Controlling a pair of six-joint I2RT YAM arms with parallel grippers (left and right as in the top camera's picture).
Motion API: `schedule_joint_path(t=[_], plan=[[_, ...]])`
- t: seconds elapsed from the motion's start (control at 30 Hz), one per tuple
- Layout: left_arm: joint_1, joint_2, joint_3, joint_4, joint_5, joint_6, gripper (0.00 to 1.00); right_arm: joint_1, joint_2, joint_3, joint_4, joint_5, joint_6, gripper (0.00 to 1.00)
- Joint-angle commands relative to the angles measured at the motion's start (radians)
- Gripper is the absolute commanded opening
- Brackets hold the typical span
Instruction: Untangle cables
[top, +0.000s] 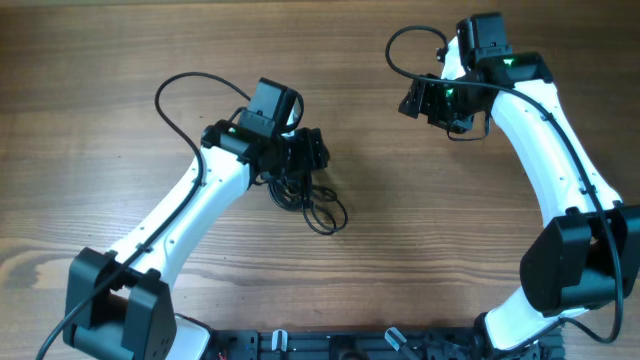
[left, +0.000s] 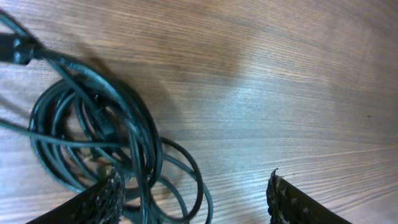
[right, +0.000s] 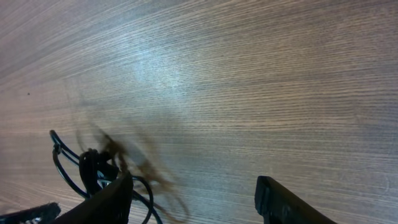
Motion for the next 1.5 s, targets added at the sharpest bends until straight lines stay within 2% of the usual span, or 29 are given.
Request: schedule_joint_path(t=[0.0,0.1,0.23,0.33,0.4,0.6,0.83,0.9,0.97,1.0,1.07,1.2,1.27,1.37,1.47], plan=[[-0.004,0.007,0.015,-0.101,-0.024,-0.076,0.65,0.005,0.012,-0.003,0.003,0.009,-0.021,0.66],[-0.05,0.054,-0.025,-0.107,-0.056,-0.15,0.62,0.005,0.012,-0.003,0.003,0.009,-0.022,0.67],[-0.101,0.116,-0.04,-0.05,-0.057,-0.181,0.59,0.005,0.012,-0.003,-0.001,0.009,-0.029,0.67],[-0.108,0.152,-0.04,-0.044,-0.065,-0.24,0.48,0.005,0.012,-0.003,-0.008,0.009,-0.047,0.67],[-0.108,0.16,-0.04,-0.049,-0.084,-0.256,0.45,0.005,0.012,-0.003,-0.009,0.01,-0.047,0.67],[-0.121,0.162,-0.045,-0.059,-0.099,-0.267,0.18,0.005,0.012,-0.003,-0.008,0.01,-0.047,0.67],[-0.163,0.178,-0.072,-0.047,-0.174,-0.318,0.15,0.005,0.012,-0.003,-0.008,0.009,-0.047,0.67],[-0.163,0.178,-0.072,-0.031,-0.198,-0.317,0.04,0.005,0.012,-0.003,-0.008,0.009,-0.047,0.67],[-0.155,0.172,-0.07,0.013,-0.186,-0.311,0.04,0.005,0.012,-0.003,0.014,-0.03,-0.065,0.68],[-0.147,0.163,-0.06,0.028,-0.159,-0.288,0.04,0.005,0.012,-0.003,0.04,-0.095,-0.107,0.69],[-0.12,0.132,-0.011,0.029,-0.064,-0.164,0.04,0.005,0.012,-0.003,0.086,-0.22,-0.17,0.7],[-0.035,0.045,0.117,0.028,0.364,0.128,0.04,0.005,0.012,-0.003,0.145,-0.462,-0.255,0.69],[0.004,0.015,0.141,0.029,0.533,0.208,0.04,0.006,0.011,-0.003,0.151,-0.509,-0.253,0.69],[0.058,-0.008,0.142,0.02,0.689,0.294,0.04,0.013,0.005,-0.003,0.149,-0.584,-0.248,0.68],[0.076,-0.007,0.142,0.0,0.748,0.387,0.04,0.028,-0.013,-0.003,0.15,-0.662,-0.197,0.68]])
